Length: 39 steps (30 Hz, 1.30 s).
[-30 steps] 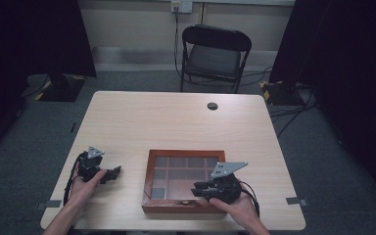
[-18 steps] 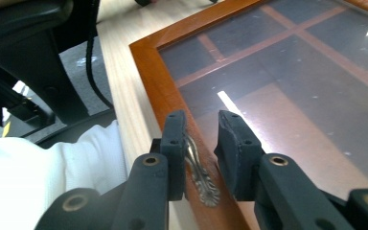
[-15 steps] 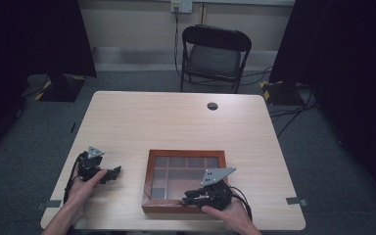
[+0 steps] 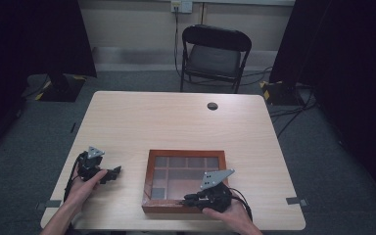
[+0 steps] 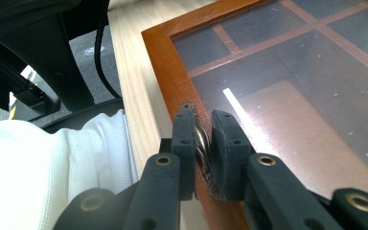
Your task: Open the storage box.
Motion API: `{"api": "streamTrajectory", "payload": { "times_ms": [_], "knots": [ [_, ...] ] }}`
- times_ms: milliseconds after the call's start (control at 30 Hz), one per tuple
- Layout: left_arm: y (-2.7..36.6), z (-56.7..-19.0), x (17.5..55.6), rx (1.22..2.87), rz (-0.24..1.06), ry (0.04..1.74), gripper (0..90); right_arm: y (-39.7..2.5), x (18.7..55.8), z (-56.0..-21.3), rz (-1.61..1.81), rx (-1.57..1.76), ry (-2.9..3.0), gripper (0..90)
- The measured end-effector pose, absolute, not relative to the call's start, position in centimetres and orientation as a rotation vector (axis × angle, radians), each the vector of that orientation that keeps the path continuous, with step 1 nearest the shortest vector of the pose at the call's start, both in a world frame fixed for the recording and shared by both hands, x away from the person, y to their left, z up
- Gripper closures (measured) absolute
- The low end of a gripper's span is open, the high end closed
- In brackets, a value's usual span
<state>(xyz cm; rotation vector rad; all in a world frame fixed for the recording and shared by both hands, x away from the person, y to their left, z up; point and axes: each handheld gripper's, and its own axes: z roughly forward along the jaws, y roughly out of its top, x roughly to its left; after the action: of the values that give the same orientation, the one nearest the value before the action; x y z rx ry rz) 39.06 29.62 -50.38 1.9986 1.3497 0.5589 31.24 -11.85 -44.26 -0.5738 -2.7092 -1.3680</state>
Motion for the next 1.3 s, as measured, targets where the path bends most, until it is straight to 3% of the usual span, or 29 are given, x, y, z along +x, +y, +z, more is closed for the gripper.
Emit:
{"api": "streamTrajectory", "payload": {
  "times_ms": [667,900,1033,1300],
  "knots": [
    [29.6,-50.2,38.8,2.010,0.551,1.357,0.6,-12.2,31.5,-43.9,-1.342,-0.523,-2.739,81.8],
    [29.8,-50.0,38.7,2.002,0.557,1.365,7.1,-12.3,31.6,-43.6,-1.352,-0.522,-2.731,81.9],
    [29.7,-49.9,38.6,1.991,0.547,1.352,15.6,-12.4,31.6,-43.2,-1.369,-0.522,-2.720,82.0],
    [29.4,-49.6,38.5,2.009,0.512,1.319,15.7,-12.5,31.8,-42.5,-1.385,-0.515,-2.713,82.2]
  ]
}}
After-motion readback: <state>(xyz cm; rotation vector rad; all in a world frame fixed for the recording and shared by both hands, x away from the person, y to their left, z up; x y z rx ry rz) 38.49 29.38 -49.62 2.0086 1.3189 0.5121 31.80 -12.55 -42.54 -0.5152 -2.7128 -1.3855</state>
